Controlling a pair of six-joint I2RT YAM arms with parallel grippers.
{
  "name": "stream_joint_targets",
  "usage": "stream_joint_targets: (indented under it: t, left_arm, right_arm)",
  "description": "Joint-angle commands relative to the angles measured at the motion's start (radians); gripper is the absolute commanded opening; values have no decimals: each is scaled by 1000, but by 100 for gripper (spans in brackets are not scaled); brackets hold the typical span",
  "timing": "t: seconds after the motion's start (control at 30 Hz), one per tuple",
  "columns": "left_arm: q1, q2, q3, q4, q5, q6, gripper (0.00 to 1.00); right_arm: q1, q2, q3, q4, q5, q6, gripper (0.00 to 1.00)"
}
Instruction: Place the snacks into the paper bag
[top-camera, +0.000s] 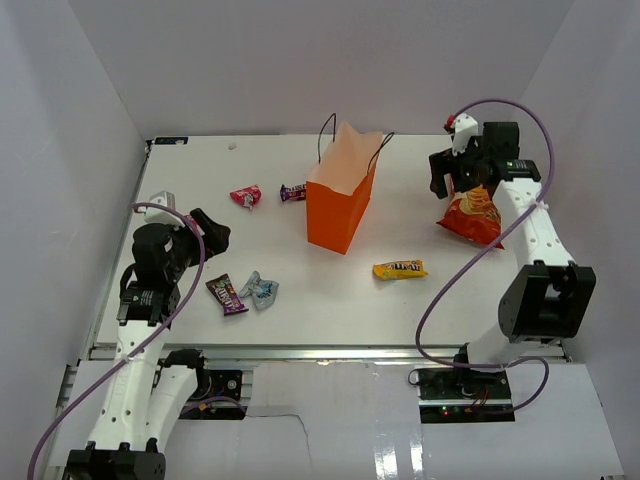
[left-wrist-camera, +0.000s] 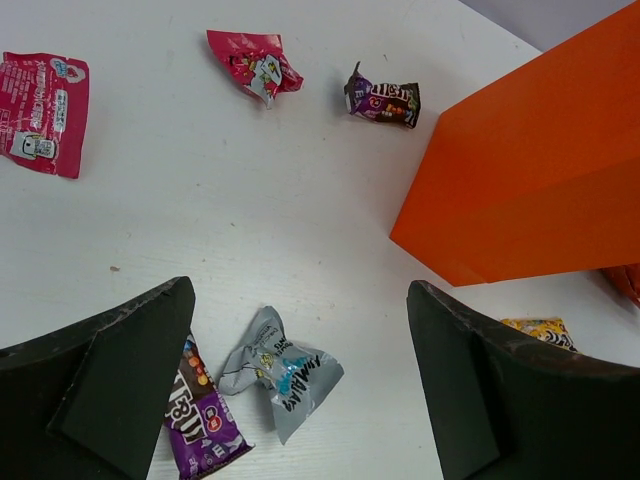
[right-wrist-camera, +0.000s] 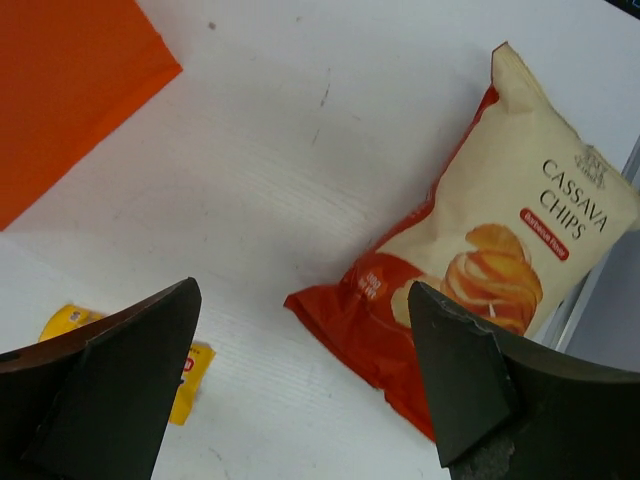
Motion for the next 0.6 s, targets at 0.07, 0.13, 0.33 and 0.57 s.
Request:
stream_joint_targets:
  t: [0.07, 0.13, 0.33, 0.57]
  left_arm:
    - [-1, 15, 52, -18, 13, 18, 98]
    - [-1, 18, 52, -19, 11, 18, 98]
    - [-1, 22, 39, -21, 4, 1, 98]
    - [-1, 27, 15, -22, -1, -10, 98]
  right_arm:
    - [-21, 221, 294, -69, 1, 135, 92]
    - [-1, 267, 339, -35, 157, 212, 96]
    - [51, 477, 497, 8, 602, 272, 99]
    - [42, 628, 534, 72, 713, 224, 91]
